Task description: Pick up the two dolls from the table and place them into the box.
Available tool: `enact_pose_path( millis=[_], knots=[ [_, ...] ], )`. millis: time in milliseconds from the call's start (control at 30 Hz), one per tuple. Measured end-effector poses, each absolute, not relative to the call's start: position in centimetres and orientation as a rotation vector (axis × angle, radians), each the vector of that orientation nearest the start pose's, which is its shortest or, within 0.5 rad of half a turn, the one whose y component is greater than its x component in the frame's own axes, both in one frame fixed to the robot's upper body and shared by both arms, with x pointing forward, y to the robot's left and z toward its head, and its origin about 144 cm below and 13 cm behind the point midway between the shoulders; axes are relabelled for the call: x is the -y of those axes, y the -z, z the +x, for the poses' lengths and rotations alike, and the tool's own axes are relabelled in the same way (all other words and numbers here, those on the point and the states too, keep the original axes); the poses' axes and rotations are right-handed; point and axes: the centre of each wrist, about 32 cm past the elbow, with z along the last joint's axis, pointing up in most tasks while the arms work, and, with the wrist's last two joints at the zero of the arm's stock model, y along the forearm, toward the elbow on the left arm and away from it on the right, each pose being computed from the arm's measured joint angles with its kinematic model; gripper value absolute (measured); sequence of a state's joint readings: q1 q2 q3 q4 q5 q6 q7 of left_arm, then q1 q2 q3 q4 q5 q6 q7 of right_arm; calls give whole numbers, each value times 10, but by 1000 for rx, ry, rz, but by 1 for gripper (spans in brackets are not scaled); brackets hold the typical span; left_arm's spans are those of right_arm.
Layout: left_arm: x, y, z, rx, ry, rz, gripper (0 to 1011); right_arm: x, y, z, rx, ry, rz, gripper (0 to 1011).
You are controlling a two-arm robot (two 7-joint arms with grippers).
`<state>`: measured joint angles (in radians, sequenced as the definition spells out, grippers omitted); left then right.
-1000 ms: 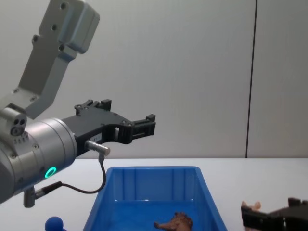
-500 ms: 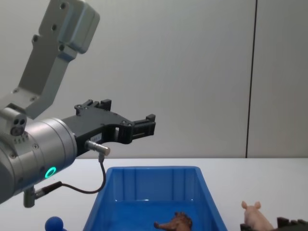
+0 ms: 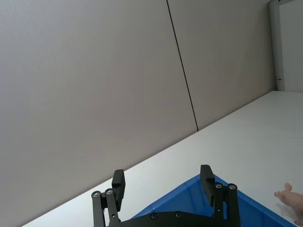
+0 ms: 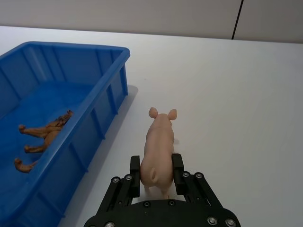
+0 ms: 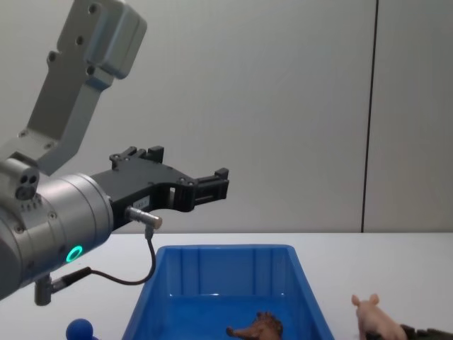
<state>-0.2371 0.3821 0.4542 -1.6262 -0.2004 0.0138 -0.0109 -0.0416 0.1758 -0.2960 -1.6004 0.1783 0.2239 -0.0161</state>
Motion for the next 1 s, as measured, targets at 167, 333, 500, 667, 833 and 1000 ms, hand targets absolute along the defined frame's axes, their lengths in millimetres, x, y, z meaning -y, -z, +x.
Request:
enact_pose_path(
  millis=[167,333,500,667,833,1000],
  knots=[
    [-198,-1204,492,268,-1124,61,1001,184,-1127,430,-176,1290,-219,379],
    [-198,-1204,492,268,-1124,61,1001,184,-1134,429,-132,1299,-187,379],
    [-198,-1204,492,268,-1124,61,1001,185,-1142,429,-83,1294,-138,379],
    [-198,-1204,492,268,-1124,61,1001,186,-1149,430,-50,1266,-91,379],
    [-198,-1204,492,268,-1124,61,1001,185,-1156,435,-35,1214,-41,379],
    [-198,-1204,492,268,-1124,61,1001,182,-1162,440,-36,1160,-6,379]
  ],
)
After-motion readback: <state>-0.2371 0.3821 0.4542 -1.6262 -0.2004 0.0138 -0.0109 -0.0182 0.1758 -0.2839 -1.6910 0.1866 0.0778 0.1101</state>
